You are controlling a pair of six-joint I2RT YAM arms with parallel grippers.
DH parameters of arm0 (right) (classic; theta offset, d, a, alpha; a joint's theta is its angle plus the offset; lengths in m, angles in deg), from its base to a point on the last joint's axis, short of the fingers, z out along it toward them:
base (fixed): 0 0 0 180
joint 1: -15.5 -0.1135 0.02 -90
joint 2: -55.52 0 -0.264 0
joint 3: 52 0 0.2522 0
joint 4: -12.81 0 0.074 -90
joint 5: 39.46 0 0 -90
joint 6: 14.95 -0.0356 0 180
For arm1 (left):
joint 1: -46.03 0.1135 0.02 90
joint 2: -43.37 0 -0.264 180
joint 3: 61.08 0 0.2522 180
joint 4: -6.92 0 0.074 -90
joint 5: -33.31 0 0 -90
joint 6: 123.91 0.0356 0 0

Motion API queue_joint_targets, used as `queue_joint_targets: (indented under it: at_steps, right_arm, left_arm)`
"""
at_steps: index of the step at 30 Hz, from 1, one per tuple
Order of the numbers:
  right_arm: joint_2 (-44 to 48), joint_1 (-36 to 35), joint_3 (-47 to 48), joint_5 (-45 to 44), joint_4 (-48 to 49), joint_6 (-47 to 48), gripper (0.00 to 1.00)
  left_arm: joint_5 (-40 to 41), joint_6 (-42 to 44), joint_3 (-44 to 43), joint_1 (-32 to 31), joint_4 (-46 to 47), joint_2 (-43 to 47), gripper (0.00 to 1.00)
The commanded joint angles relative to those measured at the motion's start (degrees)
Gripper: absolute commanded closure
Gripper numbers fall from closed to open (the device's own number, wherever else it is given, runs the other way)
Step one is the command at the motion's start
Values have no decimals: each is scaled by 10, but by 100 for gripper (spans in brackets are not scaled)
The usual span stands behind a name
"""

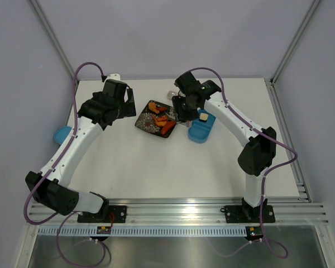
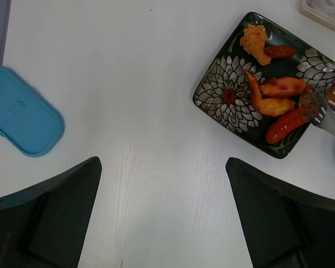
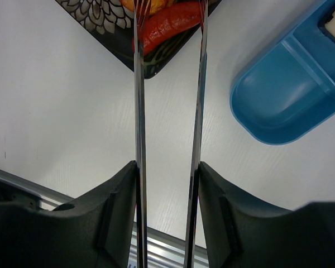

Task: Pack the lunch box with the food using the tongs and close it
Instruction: Pick up the fake food from the plate.

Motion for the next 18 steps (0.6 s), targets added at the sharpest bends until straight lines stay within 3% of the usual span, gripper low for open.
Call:
queue_joint_targets:
  at_steps: [1, 18]
  right_arm:
    - [20, -6, 9, 8, -18, 12, 48]
    - [39, -13, -39, 41, -3, -39, 48]
  left_arm:
    - [3, -7, 1, 2, 20, 21, 1]
    - [-2, -5, 2, 2, 24, 15, 1]
